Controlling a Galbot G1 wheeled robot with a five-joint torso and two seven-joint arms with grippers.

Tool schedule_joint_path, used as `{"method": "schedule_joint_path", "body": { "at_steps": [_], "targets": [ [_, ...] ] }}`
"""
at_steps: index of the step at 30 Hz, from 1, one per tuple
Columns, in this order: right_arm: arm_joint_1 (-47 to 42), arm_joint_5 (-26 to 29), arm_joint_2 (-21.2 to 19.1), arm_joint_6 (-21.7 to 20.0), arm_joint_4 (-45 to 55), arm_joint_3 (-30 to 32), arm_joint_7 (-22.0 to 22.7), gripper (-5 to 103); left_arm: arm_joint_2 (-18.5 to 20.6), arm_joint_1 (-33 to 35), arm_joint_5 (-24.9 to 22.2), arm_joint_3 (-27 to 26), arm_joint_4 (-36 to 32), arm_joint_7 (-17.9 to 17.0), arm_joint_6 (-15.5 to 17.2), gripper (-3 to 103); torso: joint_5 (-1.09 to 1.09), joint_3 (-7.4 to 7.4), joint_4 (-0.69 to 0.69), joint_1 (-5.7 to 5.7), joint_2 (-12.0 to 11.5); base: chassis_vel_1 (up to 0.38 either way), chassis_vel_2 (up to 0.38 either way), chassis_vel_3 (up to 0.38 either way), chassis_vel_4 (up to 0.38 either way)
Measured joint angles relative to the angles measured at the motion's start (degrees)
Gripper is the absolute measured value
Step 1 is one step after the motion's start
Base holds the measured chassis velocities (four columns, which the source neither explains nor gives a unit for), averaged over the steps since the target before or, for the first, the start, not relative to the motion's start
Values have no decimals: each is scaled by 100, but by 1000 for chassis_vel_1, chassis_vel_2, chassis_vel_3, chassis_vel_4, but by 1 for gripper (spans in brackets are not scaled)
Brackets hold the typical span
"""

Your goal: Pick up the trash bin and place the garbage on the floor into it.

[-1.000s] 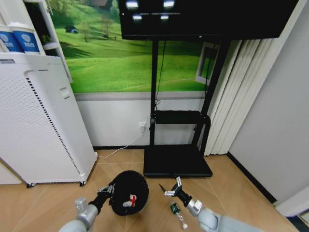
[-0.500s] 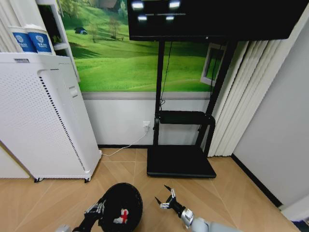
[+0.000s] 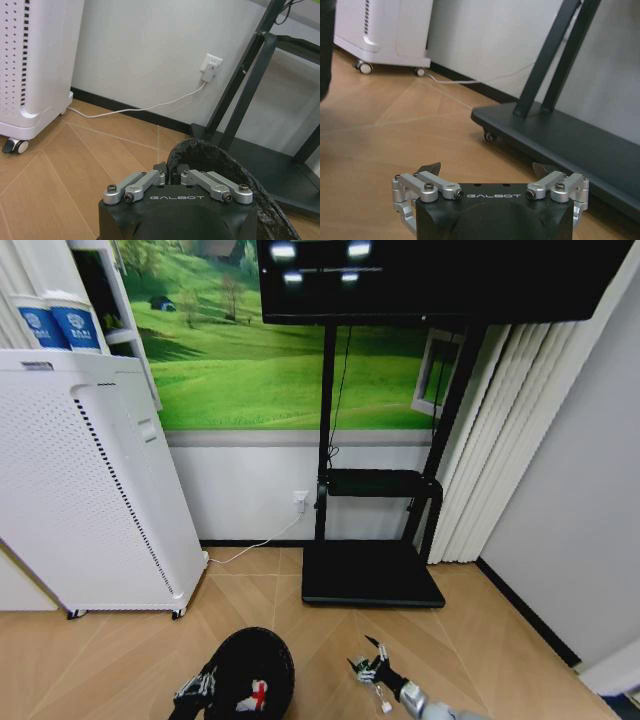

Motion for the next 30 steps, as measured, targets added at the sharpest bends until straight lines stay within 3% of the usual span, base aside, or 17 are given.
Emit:
{"method": "schedule_joint_path", "body": {
  "at_steps": [5,17,24,30],
  "targets": [
    [-228,53,51,1,-340,114,-60,100,-258,131,124,15,238,141,-148,7,-1,0,0,0,-1,0,0,0,0],
    [-339,102,94,2,-483,67,-74,100,-366,329,239,-2,355,321,-283,7,0,0,1,0,-1,0,0,0,0],
    [-423,62,45,-1,-661,-144,-132,100,-463,314,320,55,435,425,-324,7,-1,0,0,0,-1,0,0,0,0],
    [-265,382,180,-155,-926,-519,-216,101,-477,280,340,84,478,504,-353,7,-1,0,1,0,0,0,0,0,0]
  ]
}}
